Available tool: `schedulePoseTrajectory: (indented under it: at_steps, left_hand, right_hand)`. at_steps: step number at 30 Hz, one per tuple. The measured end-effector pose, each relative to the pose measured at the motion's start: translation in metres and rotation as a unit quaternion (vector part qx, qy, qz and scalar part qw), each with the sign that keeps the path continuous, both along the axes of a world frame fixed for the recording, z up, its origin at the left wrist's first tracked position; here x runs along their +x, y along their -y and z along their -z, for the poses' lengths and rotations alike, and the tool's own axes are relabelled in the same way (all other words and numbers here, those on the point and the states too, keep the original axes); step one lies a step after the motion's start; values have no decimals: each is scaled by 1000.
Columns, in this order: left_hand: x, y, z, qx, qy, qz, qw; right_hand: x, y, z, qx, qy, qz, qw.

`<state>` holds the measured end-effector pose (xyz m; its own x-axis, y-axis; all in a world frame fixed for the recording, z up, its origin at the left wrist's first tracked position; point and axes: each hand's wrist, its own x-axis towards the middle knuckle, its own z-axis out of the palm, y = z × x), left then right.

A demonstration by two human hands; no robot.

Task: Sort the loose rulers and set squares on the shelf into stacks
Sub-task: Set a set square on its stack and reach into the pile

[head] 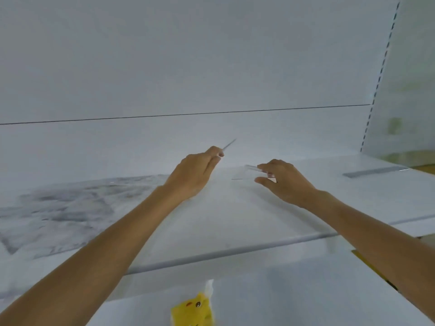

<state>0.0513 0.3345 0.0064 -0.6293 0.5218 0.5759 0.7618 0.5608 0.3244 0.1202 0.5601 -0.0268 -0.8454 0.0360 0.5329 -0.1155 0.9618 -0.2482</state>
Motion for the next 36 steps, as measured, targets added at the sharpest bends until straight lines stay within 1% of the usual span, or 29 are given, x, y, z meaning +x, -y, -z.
schedulePoseTrajectory:
  at_steps: [3, 6, 11, 14, 16, 19, 23, 27, 29, 36]
  left_hand:
    - [15, -68, 7, 11, 9, 0, 1000]
    - [23, -123, 17, 9, 60, 12, 998]
    - [28, -163, 24, 24, 152, -5, 988]
    - [30, -171, 25, 13, 156, -37, 987]
    - [32, -174, 23, 24, 149, -65, 986]
    - [35, -175, 23, 36, 139, -89, 986]
    - [33, -169, 22, 12, 141, -103, 985]
    - [30, -165, 22, -10, 186, -106, 977]
    - [27, -162, 23, -3, 205, -104, 973]
    - [22, -158, 27, 2, 207, -116, 971]
  right_hand:
    - [19, -72, 2, -3, 10, 12, 1000]
    - [32, -135, -1, 2, 33, 20, 999]
    - [24, -198, -15, -32, 30, 36, 998]
    - [17, -205, -11, -81, 24, 19, 996]
    - [12, -204, -6, -89, 43, -9, 995]
    - [5, -200, -1, -56, 85, -21, 995]
    - [-3, -202, 1, -23, 110, -18, 993]
    - [-8, -204, 6, -45, 162, -57, 984]
    - [-10, -201, 9, -37, 171, -71, 982]
    - [-9, -188, 11, 4, 168, -93, 981]
